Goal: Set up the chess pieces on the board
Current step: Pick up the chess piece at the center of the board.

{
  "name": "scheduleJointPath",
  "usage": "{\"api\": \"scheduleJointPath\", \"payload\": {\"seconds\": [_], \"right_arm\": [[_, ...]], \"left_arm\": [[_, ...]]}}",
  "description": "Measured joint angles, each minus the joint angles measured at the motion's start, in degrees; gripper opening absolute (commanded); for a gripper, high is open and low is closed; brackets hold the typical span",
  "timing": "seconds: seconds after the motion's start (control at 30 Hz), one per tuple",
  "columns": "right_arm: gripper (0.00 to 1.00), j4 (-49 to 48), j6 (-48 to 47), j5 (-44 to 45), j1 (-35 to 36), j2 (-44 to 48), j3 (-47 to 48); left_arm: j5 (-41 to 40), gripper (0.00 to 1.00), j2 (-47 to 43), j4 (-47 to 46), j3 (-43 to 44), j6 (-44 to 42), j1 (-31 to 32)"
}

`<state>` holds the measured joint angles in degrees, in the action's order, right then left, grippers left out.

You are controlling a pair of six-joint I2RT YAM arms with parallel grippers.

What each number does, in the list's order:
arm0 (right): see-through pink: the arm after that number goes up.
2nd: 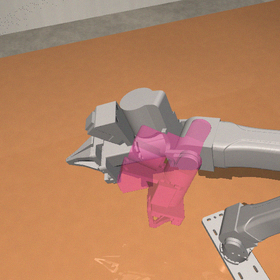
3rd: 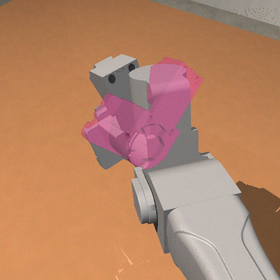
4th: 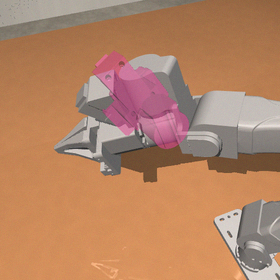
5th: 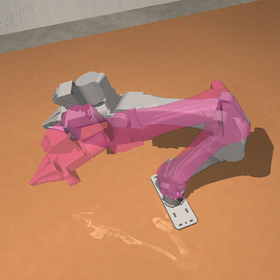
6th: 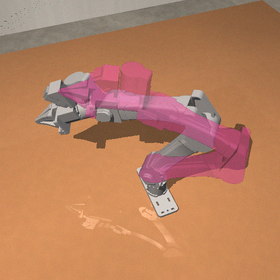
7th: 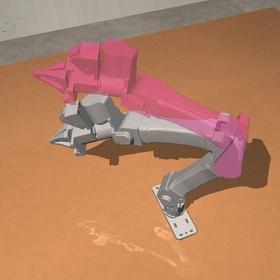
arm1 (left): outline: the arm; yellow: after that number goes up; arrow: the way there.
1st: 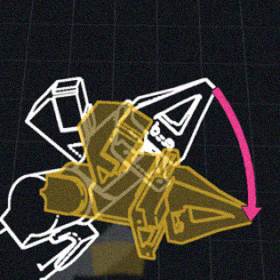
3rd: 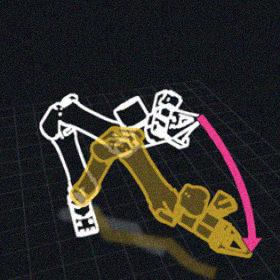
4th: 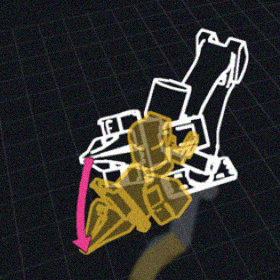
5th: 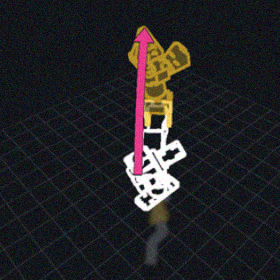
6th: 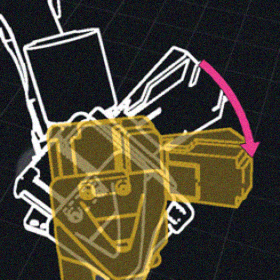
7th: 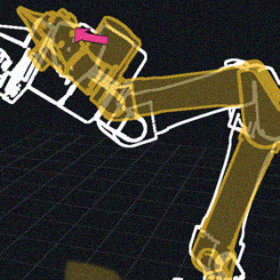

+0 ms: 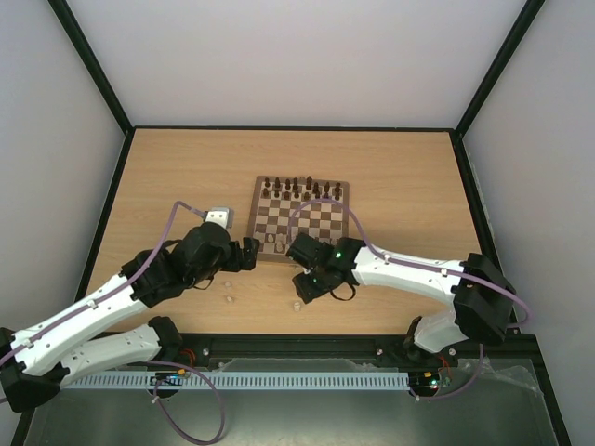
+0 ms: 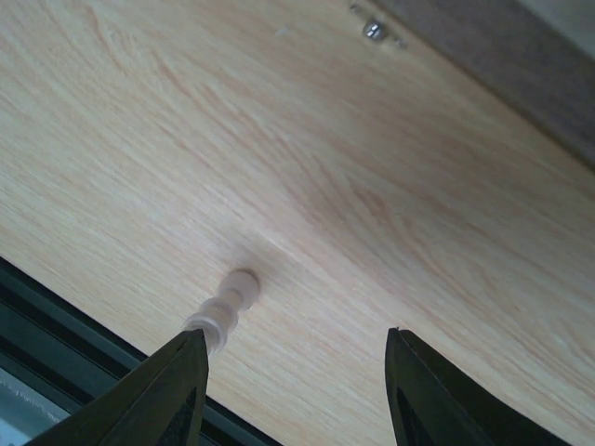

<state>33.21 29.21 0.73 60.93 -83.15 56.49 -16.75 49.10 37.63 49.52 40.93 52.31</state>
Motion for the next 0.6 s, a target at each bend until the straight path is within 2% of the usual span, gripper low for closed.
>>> {"api": "scheduleJointPath", "payload": {"seconds": [0.3, 0.37, 0.43, 0.6], "right_arm": [[0.52, -2.2, 3.7, 2.4, 6.1, -4.0, -0.4], [0.49, -2.4, 4.3, 2.6, 7.2, -5.5, -0.3], [0.43, -2.6, 4.6, 2.6, 8.2, -6.5, 0.0], [0.18, -2.9, 5.2, 3.0, 9.2, -8.9, 1.0]], "left_arm": [[0.0, 0.99, -1.7, 0.5, 0.0, 0.0, 0.0], [0.0, 0.99, -2.3, 0.7, 0.0, 0.0, 0.0], [-0.2, 0.99, -3.0, 0.9, 0.0, 0.1, 0.0], [-0.3, 0.99, -4.1, 1.0, 0.0, 0.3, 0.0]]}}
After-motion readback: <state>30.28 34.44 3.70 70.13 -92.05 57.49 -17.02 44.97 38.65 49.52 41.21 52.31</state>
